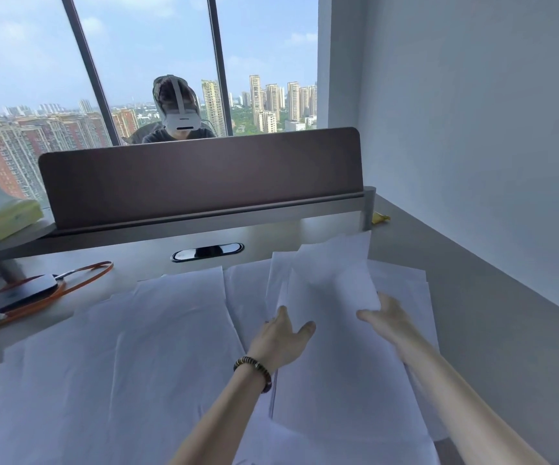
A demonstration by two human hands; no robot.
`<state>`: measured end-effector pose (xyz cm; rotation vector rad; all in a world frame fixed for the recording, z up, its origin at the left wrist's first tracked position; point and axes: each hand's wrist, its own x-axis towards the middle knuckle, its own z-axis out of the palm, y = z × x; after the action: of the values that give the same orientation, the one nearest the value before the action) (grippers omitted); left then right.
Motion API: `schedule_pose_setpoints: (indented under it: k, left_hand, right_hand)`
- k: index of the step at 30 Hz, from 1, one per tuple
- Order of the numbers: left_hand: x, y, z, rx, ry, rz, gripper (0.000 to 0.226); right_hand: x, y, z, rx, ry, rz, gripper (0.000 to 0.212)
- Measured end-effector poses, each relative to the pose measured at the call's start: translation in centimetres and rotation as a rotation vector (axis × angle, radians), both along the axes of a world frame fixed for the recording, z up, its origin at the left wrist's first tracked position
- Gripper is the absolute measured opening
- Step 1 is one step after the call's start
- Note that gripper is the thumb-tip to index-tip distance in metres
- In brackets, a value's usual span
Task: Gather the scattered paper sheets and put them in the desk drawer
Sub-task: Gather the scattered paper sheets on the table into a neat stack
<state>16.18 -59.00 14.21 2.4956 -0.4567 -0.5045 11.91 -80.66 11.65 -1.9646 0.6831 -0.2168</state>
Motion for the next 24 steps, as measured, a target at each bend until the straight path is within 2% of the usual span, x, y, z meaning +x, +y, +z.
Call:
schedule_pose_setpoints:
  k: [4, 7, 9, 15, 20, 24]
  left_hand:
    - [1.1, 0.8, -0.4, -0.015, 0.013, 0.018, 0.076]
    - [1.4, 1.5, -1.6, 0.188, -0.074, 0.059, 0.072]
    - [1.1, 1.8, -2.0, 0.238, -0.106, 0.063, 0.074]
    - [0.4, 0.7, -1.1, 0.055, -0.069, 0.013, 0.073]
    - [1.0, 1.0, -0.8, -0.106, -0.007, 0.064, 0.07]
    - [1.9, 2.0, -1.3, -0.072, -0.047, 0.119, 0.073]
  right_hand:
    - [-0.3, -0.3, 0.7, -0.017, 0.019, 0.076, 0.028]
    - [-0.4, -0.8, 0.9, 0.051, -0.011, 0.036, 0.03]
    - [-0.3, -0.9, 0.7, 0.124, -0.03, 0.01, 0.034]
    - [-0.6, 0.1, 0.6, 0.197, -0.024, 0.067, 0.033]
    - [-1.0, -0.5, 0.6, 0.175, -0.074, 0.101, 0.044]
    - [-1.4, -1.2, 1.8, 0.194, -0.173, 0.081, 0.042]
